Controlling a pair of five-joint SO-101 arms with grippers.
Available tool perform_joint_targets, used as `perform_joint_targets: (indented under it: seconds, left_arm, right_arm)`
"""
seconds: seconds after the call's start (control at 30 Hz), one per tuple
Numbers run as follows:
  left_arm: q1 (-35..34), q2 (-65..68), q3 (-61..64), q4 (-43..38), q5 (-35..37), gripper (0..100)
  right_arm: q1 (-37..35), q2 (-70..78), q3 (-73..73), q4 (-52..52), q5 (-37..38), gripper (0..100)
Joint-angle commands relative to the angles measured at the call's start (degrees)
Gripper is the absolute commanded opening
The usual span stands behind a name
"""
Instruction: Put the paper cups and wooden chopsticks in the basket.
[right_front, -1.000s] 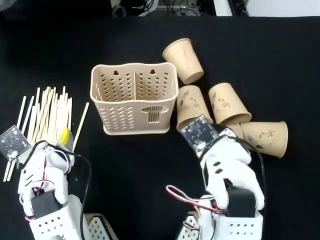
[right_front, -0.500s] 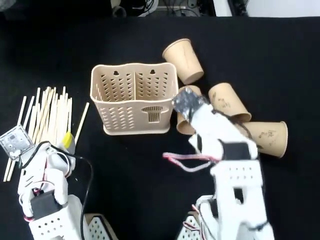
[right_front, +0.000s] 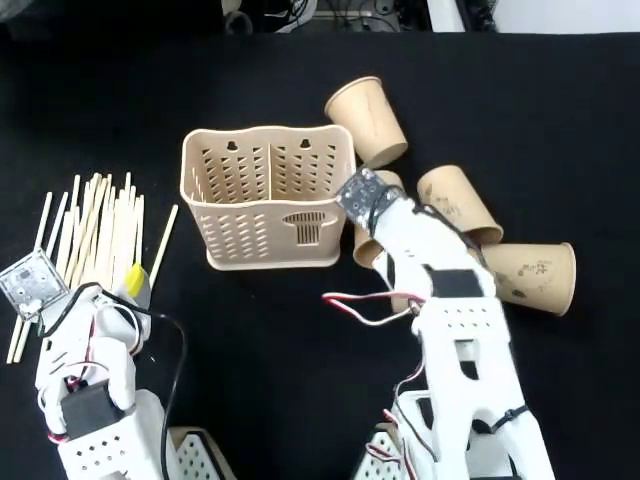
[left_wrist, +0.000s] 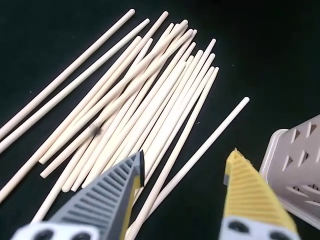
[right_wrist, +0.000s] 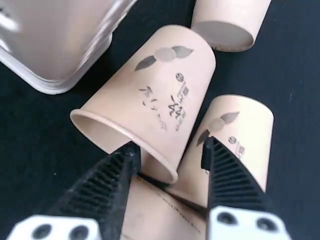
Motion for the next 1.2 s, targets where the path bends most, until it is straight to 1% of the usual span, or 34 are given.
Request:
perform_joint_targets:
  seconds: [0.0, 0.2, 0.33, 0.4, 0.53, 0.57, 0.63, 0.7, 0.8, 1.0, 1.17]
  left_arm:
    - [0.04, -0.35, -2.24, 0.09, -0.44, 27]
    - [0.13, -0.35, -2.07, 0.00, -0.44, 27]
    - [0.13, -0.35, -2.07, 0.00, -0.44, 27]
    - [0.13, -0.35, -2.07, 0.00, -0.44, 27]
    - [0.13, -0.35, -1.98, 0.00, -0.44, 27]
    - [0.13, -0.35, -1.98, 0.00, -0.44, 27]
    - [0.13, -0.35, -1.98, 0.00, -0.44, 27]
    - [0.13, -0.35, -1.63, -0.09, -0.44, 27]
    - [0.13, -0.35, -0.84, -1.67, -0.44, 27]
    - [0.13, -0.35, -0.57, -2.02, -0.44, 27]
    - [0.13, -0.35, -0.57, -2.02, -0.44, 27]
  right_arm:
    - [0.79, 0.40, 2.77, -5.19, 1.93, 21.1]
    - [3.16, 0.40, 4.79, -10.90, 2.81, 21.2]
    - [3.16, 0.92, 4.88, -14.59, 2.46, 20.8]
    - [2.99, 2.68, 4.70, -16.09, 2.46, 16.5]
    - [3.34, 7.16, 4.26, -19.34, 2.46, 2.2]
    - [3.43, 7.96, 4.26, -19.69, 2.37, 0.8]
    - [4.31, 8.04, 4.26, -19.43, 1.85, 1.2]
    - [5.10, 6.55, 4.09, -19.34, -1.85, 1.1]
    - [6.15, 2.68, 1.89, -14.24, -6.15, 1.1]
    - [5.71, -5.67, -7.34, 5.19, -10.29, 1.1]
    - [5.71, -7.16, -17.19, 17.85, -15.47, 1.1]
